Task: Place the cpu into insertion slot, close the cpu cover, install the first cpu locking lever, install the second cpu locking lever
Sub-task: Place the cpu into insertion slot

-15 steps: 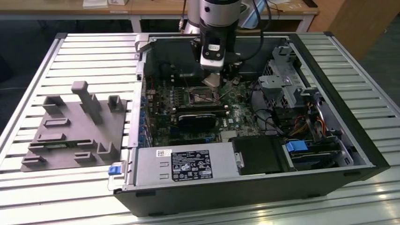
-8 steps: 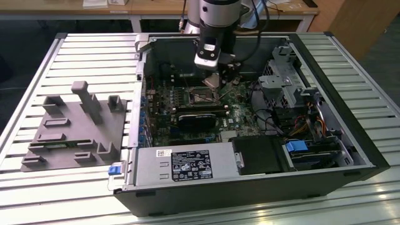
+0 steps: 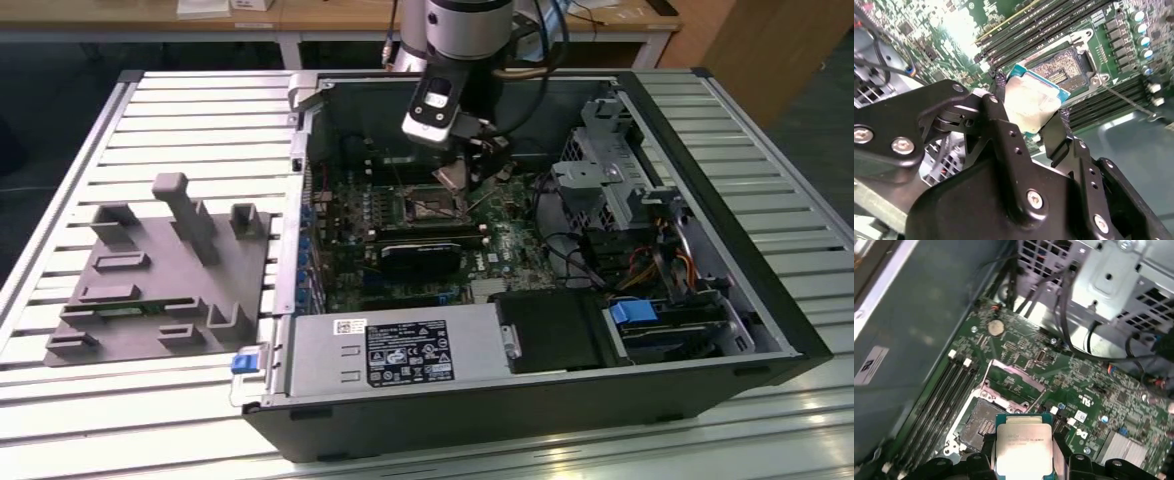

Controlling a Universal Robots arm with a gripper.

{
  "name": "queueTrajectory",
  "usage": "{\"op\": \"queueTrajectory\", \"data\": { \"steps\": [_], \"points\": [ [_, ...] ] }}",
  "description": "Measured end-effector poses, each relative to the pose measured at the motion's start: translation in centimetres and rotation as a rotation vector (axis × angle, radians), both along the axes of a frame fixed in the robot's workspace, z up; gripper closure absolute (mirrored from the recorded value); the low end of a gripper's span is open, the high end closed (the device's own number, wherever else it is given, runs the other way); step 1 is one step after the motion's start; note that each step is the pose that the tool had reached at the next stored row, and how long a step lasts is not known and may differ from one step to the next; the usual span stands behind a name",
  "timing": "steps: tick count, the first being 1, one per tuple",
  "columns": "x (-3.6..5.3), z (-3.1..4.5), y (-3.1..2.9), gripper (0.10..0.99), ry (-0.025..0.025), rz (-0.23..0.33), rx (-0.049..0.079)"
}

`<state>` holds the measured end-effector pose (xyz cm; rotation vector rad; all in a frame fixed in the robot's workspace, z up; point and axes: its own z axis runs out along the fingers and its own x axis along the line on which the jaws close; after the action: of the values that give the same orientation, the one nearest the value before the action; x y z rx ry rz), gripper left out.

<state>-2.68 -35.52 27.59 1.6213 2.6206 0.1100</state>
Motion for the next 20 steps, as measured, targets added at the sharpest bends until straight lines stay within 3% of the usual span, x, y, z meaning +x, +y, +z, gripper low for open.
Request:
{"op": "queueTrajectory", "data": {
  "steps": [11,20],
  "points": [
    [0.00,-0.37,0.00,0.549,0.0000,-0.184,0.001],
    [-0.16,-0.63,0.01,0.549,0.0003,-0.291,0.004]
  ]
}}
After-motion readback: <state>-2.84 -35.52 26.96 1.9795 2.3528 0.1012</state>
